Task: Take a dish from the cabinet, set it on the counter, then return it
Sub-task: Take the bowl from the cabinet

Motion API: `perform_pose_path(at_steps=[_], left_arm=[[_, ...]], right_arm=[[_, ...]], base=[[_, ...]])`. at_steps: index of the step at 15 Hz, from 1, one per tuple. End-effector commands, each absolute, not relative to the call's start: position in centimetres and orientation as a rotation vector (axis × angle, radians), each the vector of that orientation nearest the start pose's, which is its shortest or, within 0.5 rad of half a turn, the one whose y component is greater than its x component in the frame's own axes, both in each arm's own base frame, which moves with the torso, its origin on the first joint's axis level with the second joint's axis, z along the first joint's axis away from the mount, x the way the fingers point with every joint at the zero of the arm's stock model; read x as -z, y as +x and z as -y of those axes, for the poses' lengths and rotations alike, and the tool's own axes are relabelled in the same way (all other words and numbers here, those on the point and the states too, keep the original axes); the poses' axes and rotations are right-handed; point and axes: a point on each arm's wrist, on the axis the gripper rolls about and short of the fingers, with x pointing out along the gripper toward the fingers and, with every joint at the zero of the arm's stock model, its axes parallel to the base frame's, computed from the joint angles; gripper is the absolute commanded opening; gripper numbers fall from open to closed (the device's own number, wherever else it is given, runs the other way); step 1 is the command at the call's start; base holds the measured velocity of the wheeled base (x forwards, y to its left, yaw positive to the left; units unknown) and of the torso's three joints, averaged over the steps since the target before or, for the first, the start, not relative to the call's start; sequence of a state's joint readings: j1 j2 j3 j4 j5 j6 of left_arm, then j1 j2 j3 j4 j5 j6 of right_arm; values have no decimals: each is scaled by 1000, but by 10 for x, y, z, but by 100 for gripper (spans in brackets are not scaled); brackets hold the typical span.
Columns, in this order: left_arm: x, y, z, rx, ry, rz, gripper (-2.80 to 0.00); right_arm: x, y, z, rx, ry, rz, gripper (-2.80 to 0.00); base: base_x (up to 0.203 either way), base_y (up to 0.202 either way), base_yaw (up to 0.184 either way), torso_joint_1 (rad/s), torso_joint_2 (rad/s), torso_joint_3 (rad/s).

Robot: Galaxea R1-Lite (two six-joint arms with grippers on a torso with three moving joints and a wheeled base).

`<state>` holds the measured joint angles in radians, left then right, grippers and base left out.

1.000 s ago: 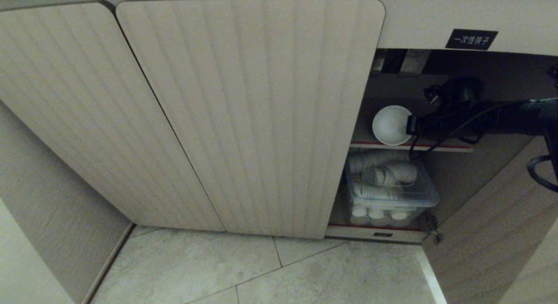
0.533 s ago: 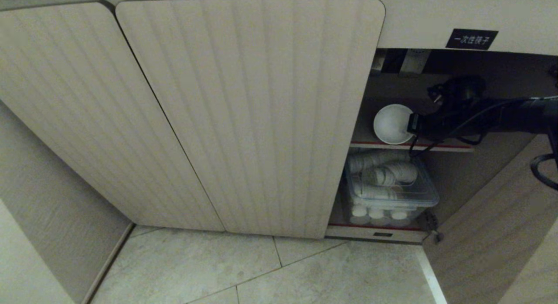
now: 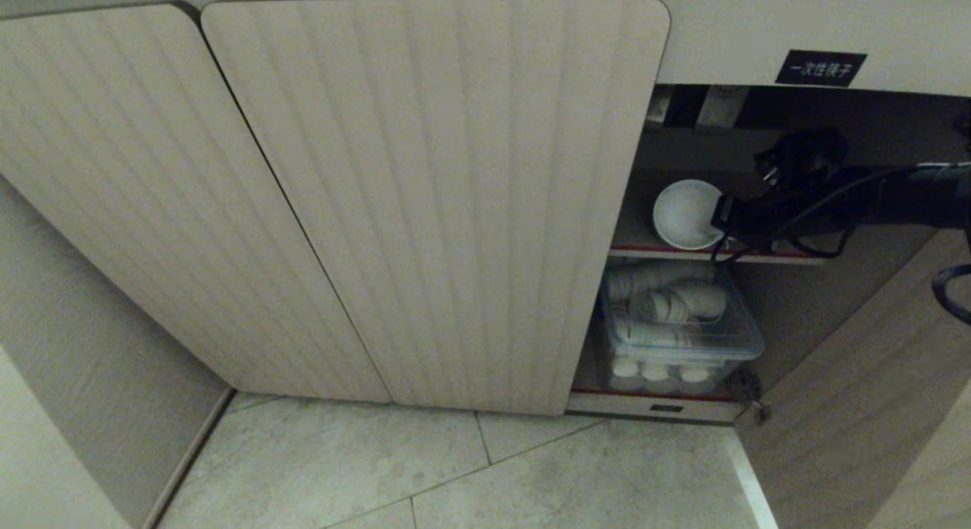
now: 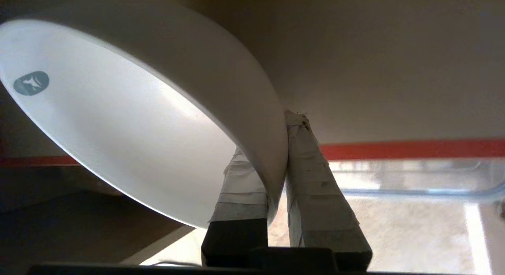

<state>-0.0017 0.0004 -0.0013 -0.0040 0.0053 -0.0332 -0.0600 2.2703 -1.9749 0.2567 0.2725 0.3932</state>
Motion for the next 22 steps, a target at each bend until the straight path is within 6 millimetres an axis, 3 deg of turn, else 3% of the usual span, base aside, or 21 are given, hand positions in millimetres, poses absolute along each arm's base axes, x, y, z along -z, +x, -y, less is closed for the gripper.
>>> perform_pose_path(at_steps=[1, 14, 22], left_arm=[[-76, -23, 0, -4, -34, 6, -280], [-76, -23, 0, -5, -34, 5, -280], [-76, -23, 0, -5, -34, 5, -280]], right_arm=[[-206, 464, 22, -96, 500, -572, -280], [-229, 428, 26, -98, 560, -714, -280], [-239, 381, 30, -102, 533, -873, -280]], base=[[0, 0, 0, 0, 0, 0], [0, 0, 0, 0, 0, 0], [0, 0, 0, 0, 0, 0]])
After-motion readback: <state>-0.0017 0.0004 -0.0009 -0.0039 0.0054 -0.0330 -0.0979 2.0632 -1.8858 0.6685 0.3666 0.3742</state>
